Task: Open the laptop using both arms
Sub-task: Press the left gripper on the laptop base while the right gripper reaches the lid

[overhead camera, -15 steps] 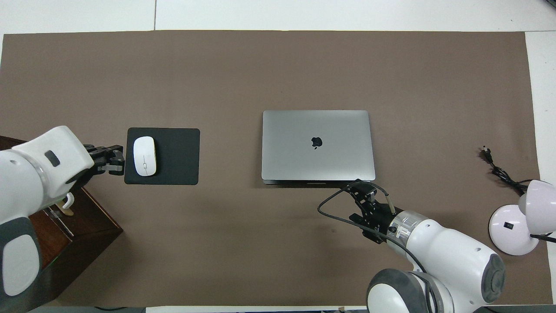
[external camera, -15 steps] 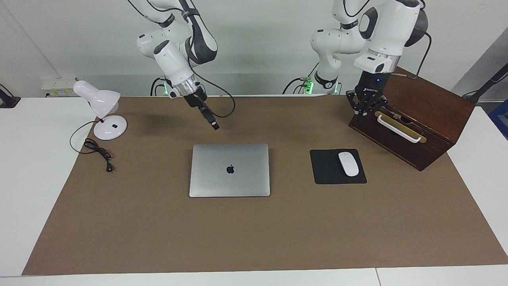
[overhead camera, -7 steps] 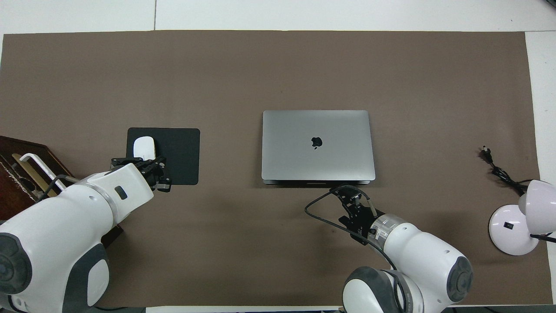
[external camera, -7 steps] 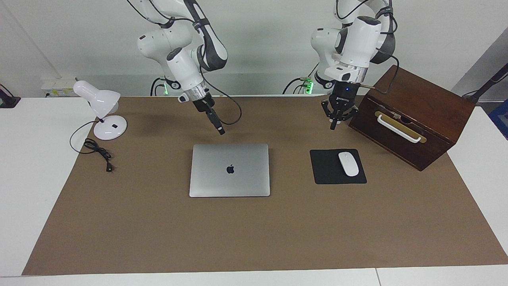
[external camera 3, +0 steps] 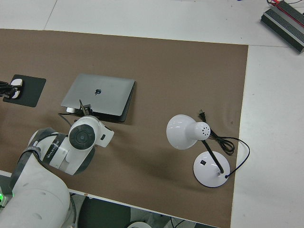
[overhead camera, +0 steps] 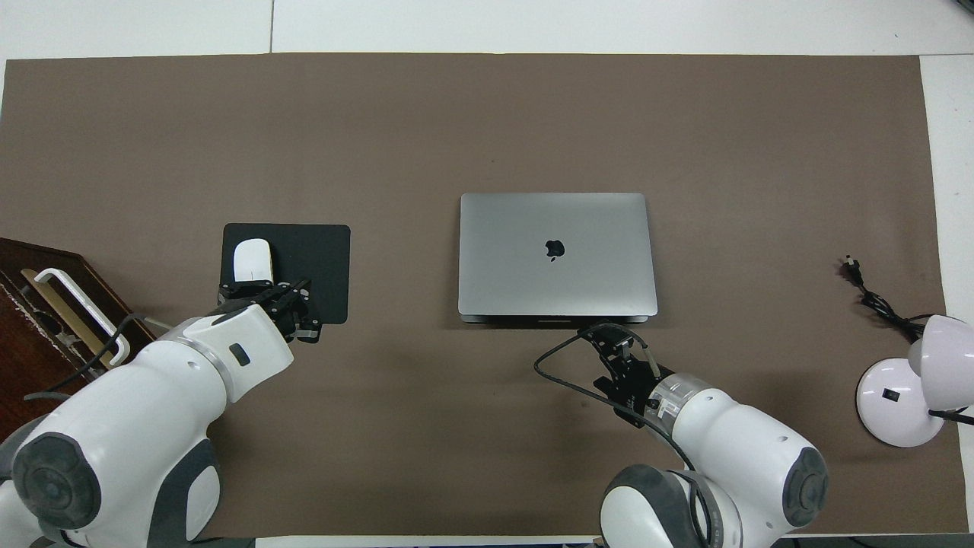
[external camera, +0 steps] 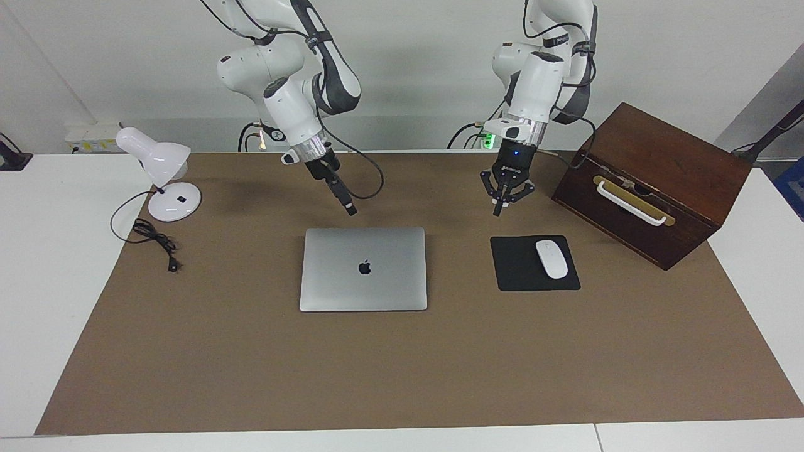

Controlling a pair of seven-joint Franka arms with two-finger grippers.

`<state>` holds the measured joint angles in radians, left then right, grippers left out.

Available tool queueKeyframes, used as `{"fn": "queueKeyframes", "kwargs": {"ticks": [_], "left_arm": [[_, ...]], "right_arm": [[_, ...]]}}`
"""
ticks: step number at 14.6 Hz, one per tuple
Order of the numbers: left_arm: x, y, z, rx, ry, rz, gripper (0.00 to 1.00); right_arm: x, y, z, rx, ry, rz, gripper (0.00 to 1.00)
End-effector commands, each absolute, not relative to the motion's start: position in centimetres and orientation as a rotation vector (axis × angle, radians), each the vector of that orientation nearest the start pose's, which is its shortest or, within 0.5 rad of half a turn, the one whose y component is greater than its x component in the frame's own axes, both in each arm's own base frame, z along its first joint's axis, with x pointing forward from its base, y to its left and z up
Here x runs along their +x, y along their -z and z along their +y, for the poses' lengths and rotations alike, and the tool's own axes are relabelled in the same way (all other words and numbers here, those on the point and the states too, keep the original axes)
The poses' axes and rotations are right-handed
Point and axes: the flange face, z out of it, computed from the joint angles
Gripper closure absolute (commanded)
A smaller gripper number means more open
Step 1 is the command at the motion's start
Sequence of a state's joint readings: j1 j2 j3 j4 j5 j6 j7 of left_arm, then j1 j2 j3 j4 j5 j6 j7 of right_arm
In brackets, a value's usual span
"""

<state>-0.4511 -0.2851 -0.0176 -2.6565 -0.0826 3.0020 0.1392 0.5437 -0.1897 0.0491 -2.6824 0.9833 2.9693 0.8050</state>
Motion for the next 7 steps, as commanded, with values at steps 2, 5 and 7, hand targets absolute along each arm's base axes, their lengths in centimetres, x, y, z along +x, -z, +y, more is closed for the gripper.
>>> {"fn": "queueKeyframes", "kwargs": {"ticks": [2, 5, 7], "left_arm": [[38.7, -35.6, -22.5, -2.974, 1.091, 0.914, 1.00], [37.7, -33.9, -24.2, -2.954, 1.134, 0.977, 1.00], [37.4, -33.5, -24.8, -2.953, 1.129, 0.999, 1.00]], "right_arm": [[40.5, -33.4, 18.2, -2.154, 0.160, 1.385, 0.00], [41.4, -33.1, 17.4, -2.167, 0.176, 1.376, 0.00], [41.8, -32.9, 16.9, -2.176, 0.187, 1.370, 0.00]]}}
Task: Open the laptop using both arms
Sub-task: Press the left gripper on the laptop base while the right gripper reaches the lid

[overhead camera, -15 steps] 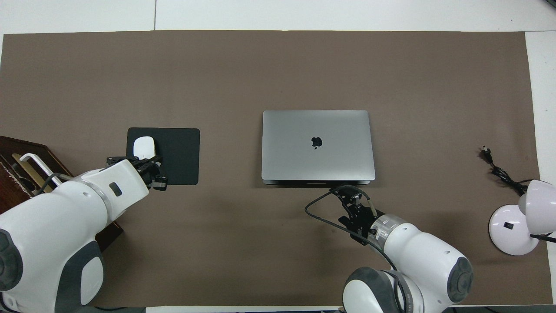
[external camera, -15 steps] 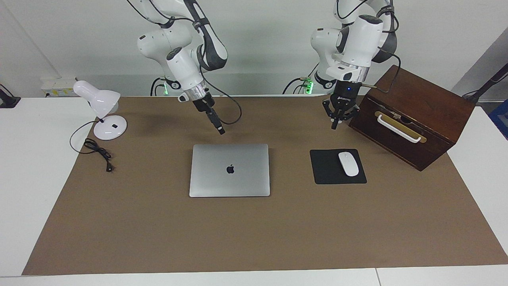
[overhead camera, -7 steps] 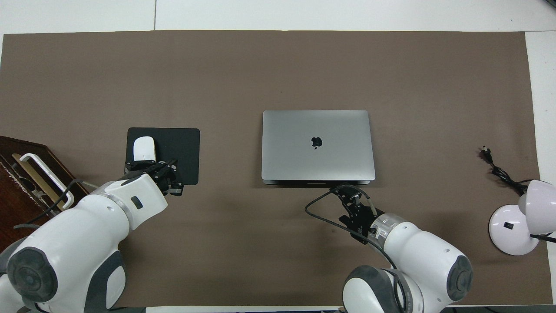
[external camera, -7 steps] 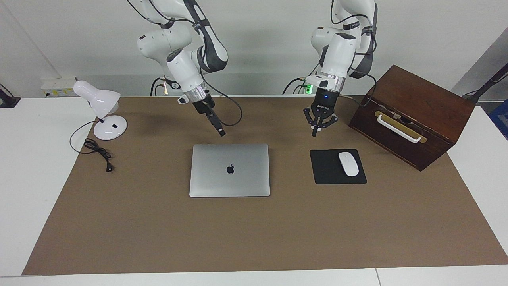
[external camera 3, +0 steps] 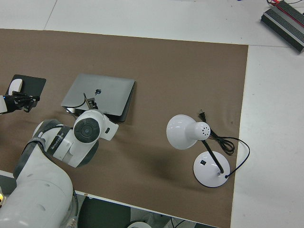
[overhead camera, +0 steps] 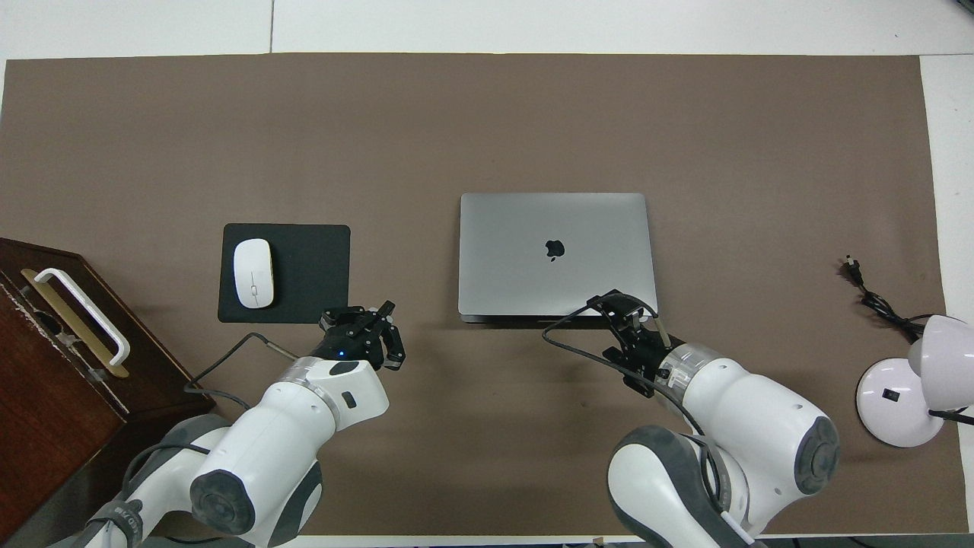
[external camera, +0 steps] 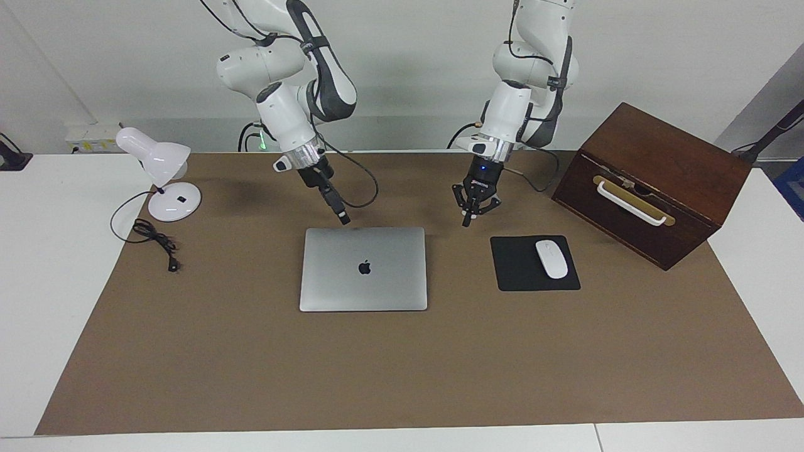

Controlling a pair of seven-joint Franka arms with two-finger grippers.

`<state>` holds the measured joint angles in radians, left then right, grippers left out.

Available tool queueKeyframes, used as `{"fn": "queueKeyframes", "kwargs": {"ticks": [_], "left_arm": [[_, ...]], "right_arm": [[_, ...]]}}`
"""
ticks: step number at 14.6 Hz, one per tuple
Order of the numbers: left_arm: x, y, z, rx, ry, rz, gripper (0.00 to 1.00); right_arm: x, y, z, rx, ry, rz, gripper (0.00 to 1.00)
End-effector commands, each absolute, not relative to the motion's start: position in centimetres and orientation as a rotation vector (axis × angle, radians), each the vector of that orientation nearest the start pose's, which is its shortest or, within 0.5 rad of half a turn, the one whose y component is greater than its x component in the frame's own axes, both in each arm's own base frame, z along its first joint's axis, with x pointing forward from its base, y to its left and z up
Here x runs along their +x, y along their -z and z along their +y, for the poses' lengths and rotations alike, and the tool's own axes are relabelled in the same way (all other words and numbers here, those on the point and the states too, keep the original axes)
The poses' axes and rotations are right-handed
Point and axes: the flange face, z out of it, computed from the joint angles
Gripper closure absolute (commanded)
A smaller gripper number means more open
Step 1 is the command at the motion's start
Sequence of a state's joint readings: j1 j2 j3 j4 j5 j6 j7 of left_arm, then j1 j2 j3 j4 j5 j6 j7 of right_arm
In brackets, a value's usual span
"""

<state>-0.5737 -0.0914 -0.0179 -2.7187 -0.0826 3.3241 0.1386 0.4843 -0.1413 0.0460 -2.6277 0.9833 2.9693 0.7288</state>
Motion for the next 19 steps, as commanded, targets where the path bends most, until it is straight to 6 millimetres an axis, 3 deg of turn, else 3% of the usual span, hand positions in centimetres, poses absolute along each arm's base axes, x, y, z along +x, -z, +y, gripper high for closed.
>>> {"fn": "queueKeyframes", "kwargs": {"ticks": [1, 4, 8, 13, 19], "left_arm": [[36.8, -33.2, -25.7, -2.946, 1.131, 1.040, 1.00], [34.8, -31.1, -28.5, -2.925, 1.154, 1.150, 1.00], [32.9, -29.4, -30.6, -2.934, 1.143, 1.214, 1.00], [33.0, -28.9, -31.0, -2.948, 1.127, 1.198, 1.00], [34.9, -28.2, -32.6, -2.952, 1.137, 1.182, 1.00]], "right_arm": [[42.1, -33.1, 16.7, -2.176, 0.193, 1.364, 0.00], [43.1, -32.7, 16.4, -2.189, 0.197, 1.357, 0.00], [44.3, -32.4, 16.7, -2.185, 0.197, 1.363, 0.00], [45.3, -32.5, 16.4, -2.187, 0.212, 1.351, 0.00], [46.0, -32.8, 16.8, -2.180, 0.218, 1.344, 0.00]]}}
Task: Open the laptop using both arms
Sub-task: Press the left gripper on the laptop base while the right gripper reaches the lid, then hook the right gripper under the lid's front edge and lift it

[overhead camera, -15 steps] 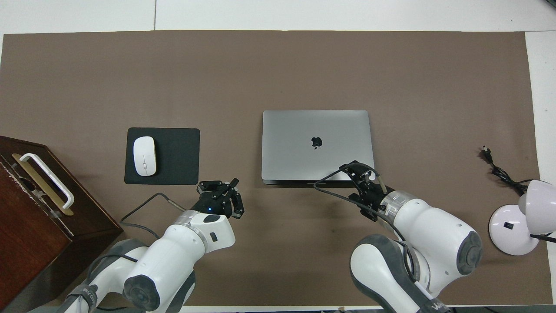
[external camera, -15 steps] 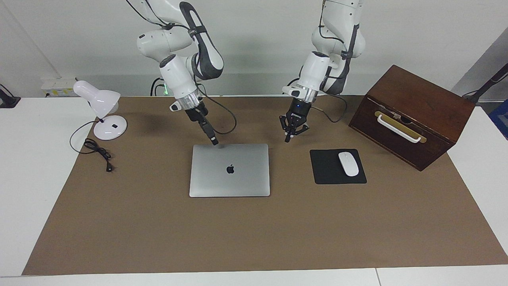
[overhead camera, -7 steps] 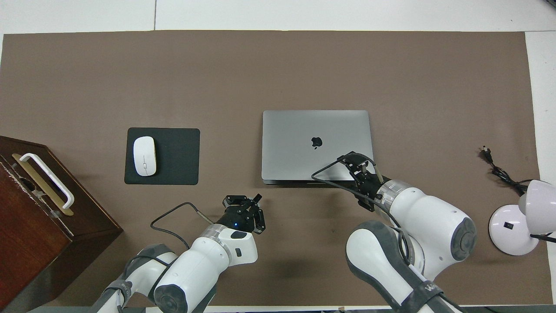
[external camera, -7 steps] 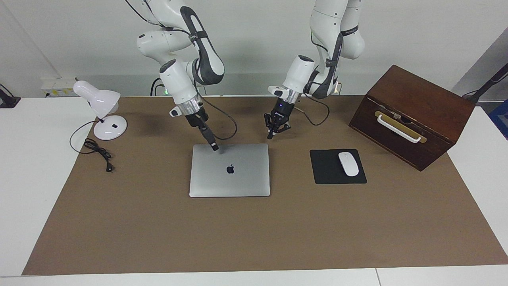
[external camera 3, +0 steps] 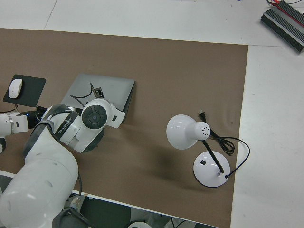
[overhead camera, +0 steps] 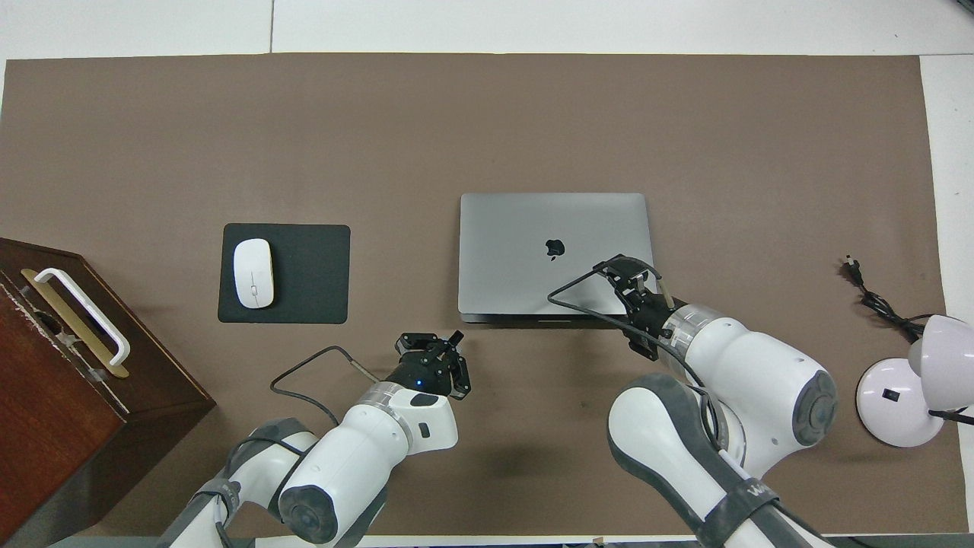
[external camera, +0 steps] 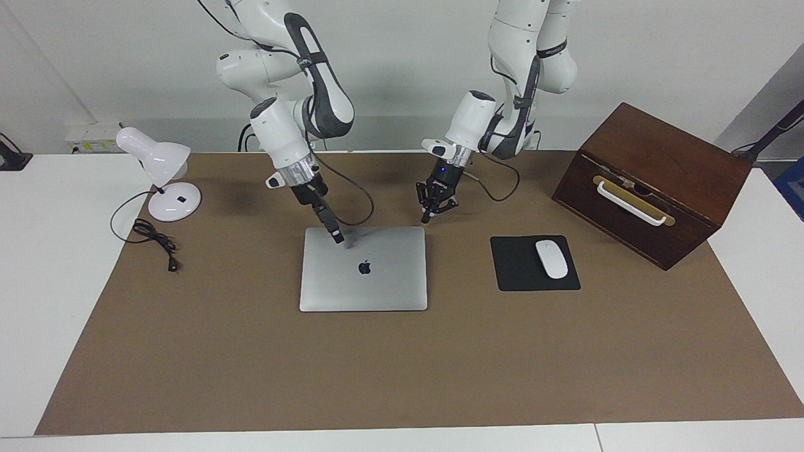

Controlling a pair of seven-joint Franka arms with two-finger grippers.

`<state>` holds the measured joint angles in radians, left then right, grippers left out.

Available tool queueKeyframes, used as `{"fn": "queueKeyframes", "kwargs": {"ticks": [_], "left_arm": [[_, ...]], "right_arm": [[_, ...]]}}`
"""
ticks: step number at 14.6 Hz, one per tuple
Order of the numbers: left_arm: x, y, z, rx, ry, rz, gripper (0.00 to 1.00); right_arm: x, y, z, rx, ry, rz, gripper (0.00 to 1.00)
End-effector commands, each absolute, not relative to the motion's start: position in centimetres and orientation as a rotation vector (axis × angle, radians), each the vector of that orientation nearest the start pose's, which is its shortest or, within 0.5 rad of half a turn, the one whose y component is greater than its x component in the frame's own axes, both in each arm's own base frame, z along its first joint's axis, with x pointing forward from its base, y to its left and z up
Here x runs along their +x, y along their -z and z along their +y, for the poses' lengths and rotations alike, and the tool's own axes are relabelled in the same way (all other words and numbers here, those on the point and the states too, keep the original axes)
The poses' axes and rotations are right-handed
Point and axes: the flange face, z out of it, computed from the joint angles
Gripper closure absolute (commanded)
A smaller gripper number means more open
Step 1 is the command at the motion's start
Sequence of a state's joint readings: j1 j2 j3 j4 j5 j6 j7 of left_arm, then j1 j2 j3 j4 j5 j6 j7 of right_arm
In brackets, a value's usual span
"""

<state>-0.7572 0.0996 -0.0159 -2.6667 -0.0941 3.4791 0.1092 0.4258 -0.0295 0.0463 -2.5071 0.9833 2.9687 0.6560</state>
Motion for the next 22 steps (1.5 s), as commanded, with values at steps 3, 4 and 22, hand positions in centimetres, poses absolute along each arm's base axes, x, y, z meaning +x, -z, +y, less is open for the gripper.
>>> {"fn": "queueKeyframes", "kwargs": {"ticks": [3, 4, 22], "left_arm": [[35.9, -28.0, -33.1, -2.952, 1.147, 1.172, 1.00], [36.2, -28.1, -33.4, -2.952, 1.157, 1.168, 1.00], [37.7, -25.5, -34.4, -2.953, 1.108, 1.169, 1.00]], "right_arm": [[46.4, -33.2, 17.0, -2.183, 0.231, 1.321, 0.00], [46.5, -33.3, 17.1, -2.183, 0.231, 1.319, 0.00], [47.2, -34.1, 18.4, -2.158, 0.232, 1.315, 0.00]]}}
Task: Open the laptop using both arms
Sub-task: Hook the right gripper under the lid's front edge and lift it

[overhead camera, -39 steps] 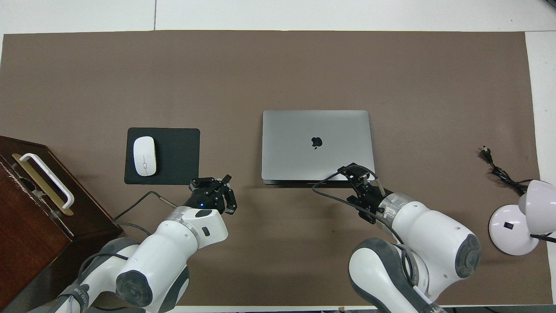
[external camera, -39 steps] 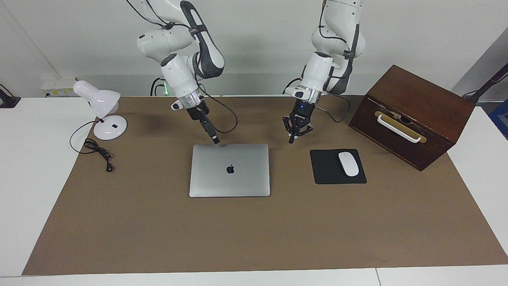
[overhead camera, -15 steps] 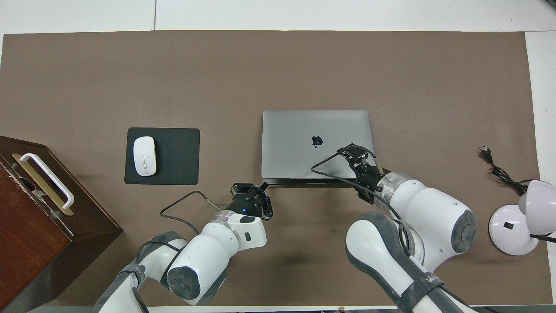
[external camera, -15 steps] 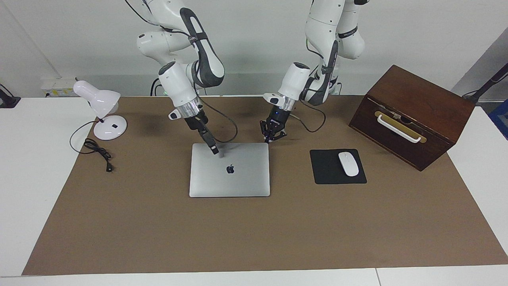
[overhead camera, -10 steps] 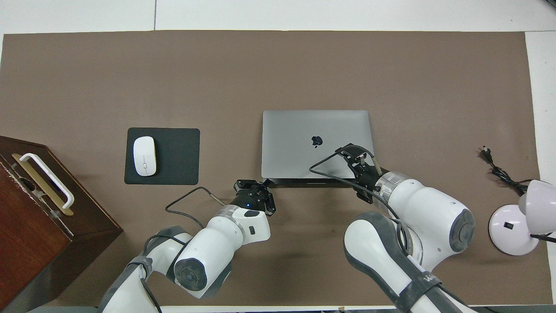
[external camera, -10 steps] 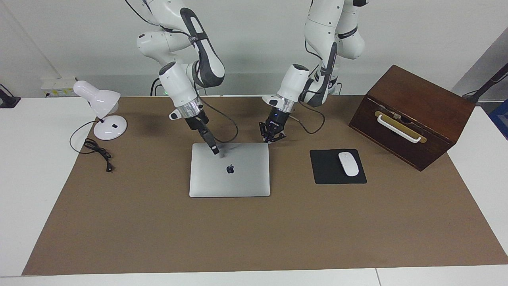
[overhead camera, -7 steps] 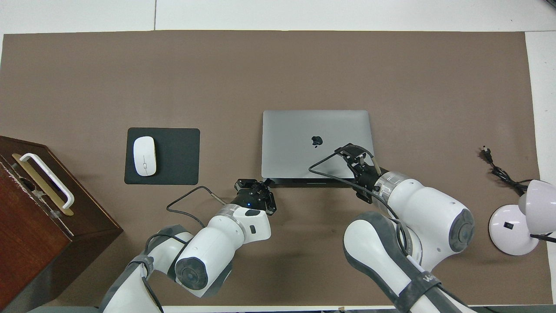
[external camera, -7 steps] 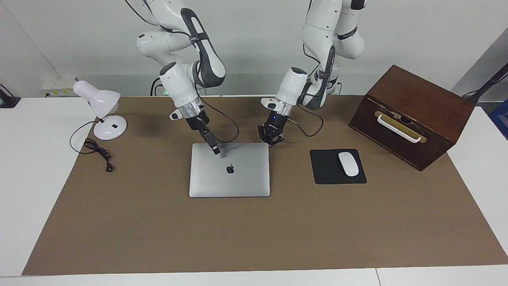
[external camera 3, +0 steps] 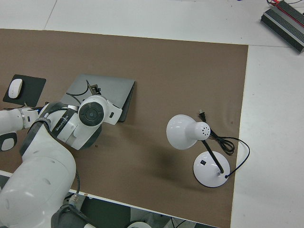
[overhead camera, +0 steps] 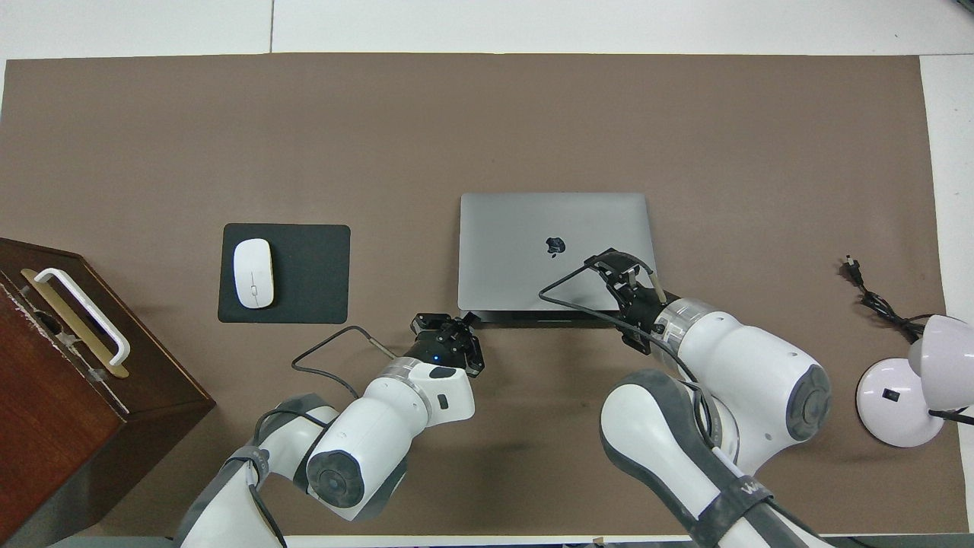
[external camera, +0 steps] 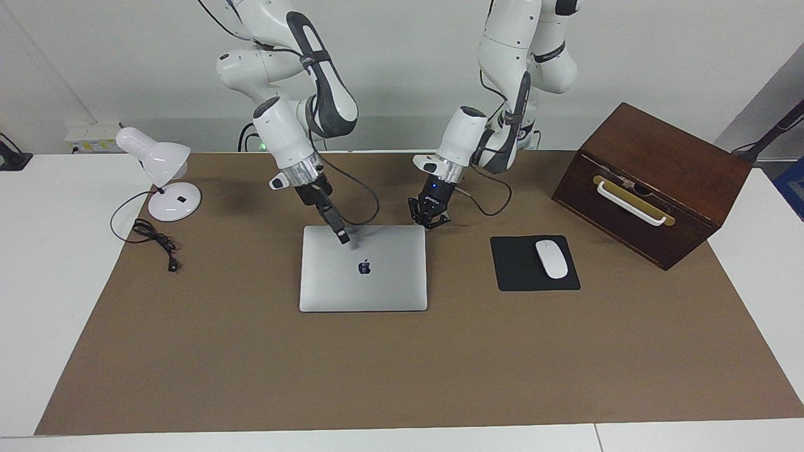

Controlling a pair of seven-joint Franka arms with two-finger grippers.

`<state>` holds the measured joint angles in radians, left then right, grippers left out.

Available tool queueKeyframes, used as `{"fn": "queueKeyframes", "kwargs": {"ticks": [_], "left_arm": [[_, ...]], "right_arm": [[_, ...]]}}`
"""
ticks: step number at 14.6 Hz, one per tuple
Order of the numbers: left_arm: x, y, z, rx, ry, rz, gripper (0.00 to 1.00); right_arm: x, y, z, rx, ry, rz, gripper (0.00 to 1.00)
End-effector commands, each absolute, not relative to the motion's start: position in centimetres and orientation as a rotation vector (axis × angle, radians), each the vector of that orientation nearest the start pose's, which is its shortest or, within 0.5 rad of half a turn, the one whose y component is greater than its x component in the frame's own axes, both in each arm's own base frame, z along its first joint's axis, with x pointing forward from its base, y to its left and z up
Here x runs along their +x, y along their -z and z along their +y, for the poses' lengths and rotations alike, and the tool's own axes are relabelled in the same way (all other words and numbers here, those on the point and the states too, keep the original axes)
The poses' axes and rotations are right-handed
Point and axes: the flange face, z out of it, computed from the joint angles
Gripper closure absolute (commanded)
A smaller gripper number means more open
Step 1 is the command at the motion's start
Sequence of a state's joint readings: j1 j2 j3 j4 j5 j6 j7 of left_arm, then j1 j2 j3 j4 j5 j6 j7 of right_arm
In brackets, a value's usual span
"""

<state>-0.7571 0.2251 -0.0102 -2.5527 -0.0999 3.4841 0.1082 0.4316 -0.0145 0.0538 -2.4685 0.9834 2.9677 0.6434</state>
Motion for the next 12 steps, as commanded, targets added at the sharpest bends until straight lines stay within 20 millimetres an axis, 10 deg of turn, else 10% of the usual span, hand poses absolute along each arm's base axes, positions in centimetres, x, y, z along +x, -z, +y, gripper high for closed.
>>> {"fn": "queueKeyframes", "kwargs": {"ticks": [1, 12], "left_arm": [[37.7, -25.5, -34.4, -2.952, 1.108, 1.171, 1.00], [37.8, -25.1, -34.8, -2.951, 1.101, 1.179, 1.00]], "right_arm": [[47.3, -34.2, 18.9, -2.155, 0.231, 1.309, 0.00], [47.0, -34.9, 21.5, -2.118, 0.245, 1.299, 0.00]]}}
